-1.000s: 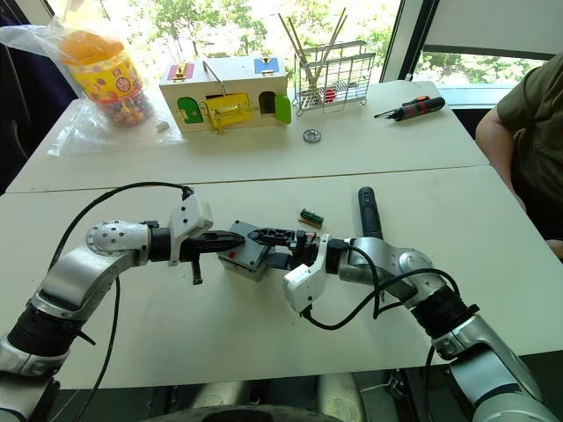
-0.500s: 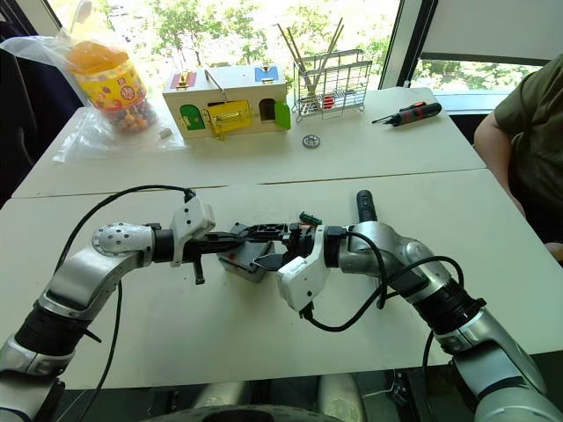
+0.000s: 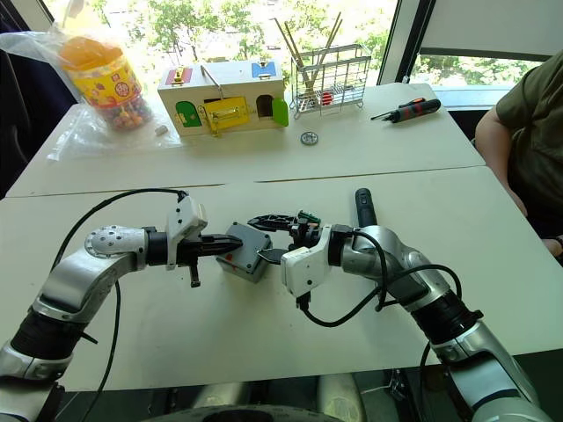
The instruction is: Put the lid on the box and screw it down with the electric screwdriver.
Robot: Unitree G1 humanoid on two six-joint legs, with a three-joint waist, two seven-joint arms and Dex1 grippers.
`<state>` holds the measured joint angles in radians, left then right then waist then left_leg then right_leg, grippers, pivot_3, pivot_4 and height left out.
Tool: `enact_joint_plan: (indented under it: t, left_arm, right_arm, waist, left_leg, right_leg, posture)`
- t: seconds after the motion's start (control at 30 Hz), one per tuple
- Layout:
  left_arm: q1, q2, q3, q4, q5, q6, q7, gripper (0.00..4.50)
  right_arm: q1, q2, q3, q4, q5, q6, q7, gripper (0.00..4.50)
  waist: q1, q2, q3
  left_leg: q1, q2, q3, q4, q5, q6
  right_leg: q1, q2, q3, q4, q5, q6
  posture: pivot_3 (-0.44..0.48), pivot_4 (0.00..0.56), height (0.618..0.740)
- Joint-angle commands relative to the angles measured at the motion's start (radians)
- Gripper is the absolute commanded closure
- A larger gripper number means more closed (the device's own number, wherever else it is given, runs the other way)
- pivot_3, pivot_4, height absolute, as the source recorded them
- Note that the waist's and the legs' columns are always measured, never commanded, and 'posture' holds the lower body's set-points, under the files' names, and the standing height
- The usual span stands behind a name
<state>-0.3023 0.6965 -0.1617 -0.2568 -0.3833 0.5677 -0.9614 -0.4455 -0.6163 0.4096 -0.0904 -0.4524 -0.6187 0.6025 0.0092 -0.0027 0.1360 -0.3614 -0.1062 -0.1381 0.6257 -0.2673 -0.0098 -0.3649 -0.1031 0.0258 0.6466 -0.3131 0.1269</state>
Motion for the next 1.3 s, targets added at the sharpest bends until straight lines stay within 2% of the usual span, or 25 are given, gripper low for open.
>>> enact_joint_plan:
  t: [0.03,0.1,0.2,0.27,0.4,0.77,0.9,1.07,1.17,1.3]
  left_arm:
    - [0.011,0.022,-0.021,0.004,0.008,0.062,-0.009,4.5]
    - [0.006,0.028,-0.008,-0.011,-0.002,0.076,-0.009,4.5]
    - [-0.002,0.038,0.032,-0.034,-0.031,0.107,-0.006,4.5]
    - [-0.009,0.041,0.051,-0.045,-0.052,0.127,-0.004,4.5]
    - [-0.03,0.058,0.099,-0.086,-0.124,0.198,-0.01,4.5]
    - [-0.104,0.07,0.186,-0.118,-0.262,0.312,0.006,4.5]
    - [-0.143,0.089,0.244,-0.047,-0.281,0.331,0.021,4.5]
    - [-0.121,0.151,0.245,0.113,-0.177,0.218,0.004,4.5]
    - [-0.089,0.167,0.219,0.125,-0.149,0.178,-0.025,4.5]
    - [-0.057,0.151,0.188,0.091,-0.145,0.18,-0.037,4.5]
  right_arm:
    - [-0.01,0.023,-0.012,-0.006,-0.011,-0.007,-0.024,0.9]
    - [-0.006,0.029,-0.013,-0.004,-0.016,-0.007,-0.028,0.9]
    - [0.005,0.033,-0.016,-0.002,-0.019,-0.003,-0.032,1.64]
    - [0.009,0.032,-0.018,0.001,-0.018,-0.006,-0.034,2.37]
    - [0.021,0.029,-0.02,-0.004,-0.015,-0.004,-0.035,4.42]
    - [0.055,0.025,-0.023,-0.013,-0.017,0.016,-0.034,4.47]
    - [0.081,0.025,-0.03,-0.027,0.016,0.051,-0.02,4.47]
    - [0.222,0.054,-0.074,-0.188,0.226,0.289,0.054,4.47]
    - [0.3,0.067,-0.088,-0.312,0.359,0.451,0.104,4.47]
    - [0.345,0.066,-0.087,-0.412,0.425,0.617,0.138,4.47]
  waist:
    - [0.0,0.0,0.0]
    - [0.0,0.0,0.0]
    - [-0.001,0.0,0.001]
    - [-0.003,0.0,0.003]
    - [-0.006,-0.001,0.009]
    - [-0.008,-0.005,0.022]
    - [-0.017,-0.006,0.024]
    - [-0.023,-0.006,0.024]
    - [-0.024,-0.006,0.024]
    - [-0.019,-0.007,0.024]
  left_leg:
    - [-0.002,0.0,0.0,0.0,0.0,0.0]
    - [-0.007,0.0,0.0,0.001,0.001,-0.001]
    - [-0.012,0.0,0.0,0.002,0.001,-0.002]
    - [-0.012,0.0,0.0,0.002,0.001,-0.002]
    - [-0.012,0.0,0.0,0.001,0.001,-0.002]
    - [-0.016,0.0,-0.001,0.001,0.006,-0.01]
    - [-0.016,0.0,-0.001,0.001,0.006,-0.01]
    - [-0.024,0.0,-0.001,0.002,0.007,-0.012]
    - [-0.03,0.0,-0.001,0.003,0.008,-0.013]
    - [-0.03,0.0,-0.001,0.005,0.008,-0.012]
  right_leg:
    - [-0.001,0.0,0.0,0.0,0.0,0.0]
    - [-0.007,0.0,0.0,0.001,0.0,0.0]
    - [-0.01,0.0,0.0,0.002,0.001,0.0]
    - [-0.01,0.0,0.0,0.002,0.001,0.0]
    - [-0.01,0.001,0.0,0.003,0.0,0.0]
    - [-0.016,0.001,0.0,0.003,0.001,0.0]
    - [-0.017,0.001,0.0,0.004,0.001,0.0]
    - [-0.023,0.001,0.0,0.006,0.001,0.0]
    - [-0.028,0.0,0.0,0.009,0.001,0.0]
    - [-0.027,0.0,0.0,0.009,0.002,-0.001]
  posture:
    - [0.0,0.15,0.74]
    - [0.0,0.15,0.74]
    - [0.0,0.15,0.74]
    - [0.0,0.15,0.74]
    - [0.0,0.15,0.74]
    - [0.0,0.15,0.74]
    - [0.0,0.15,0.74]
    - [0.0,0.15,0.74]
    - [0.0,0.15,0.74]
    - [0.0,0.15,0.74]
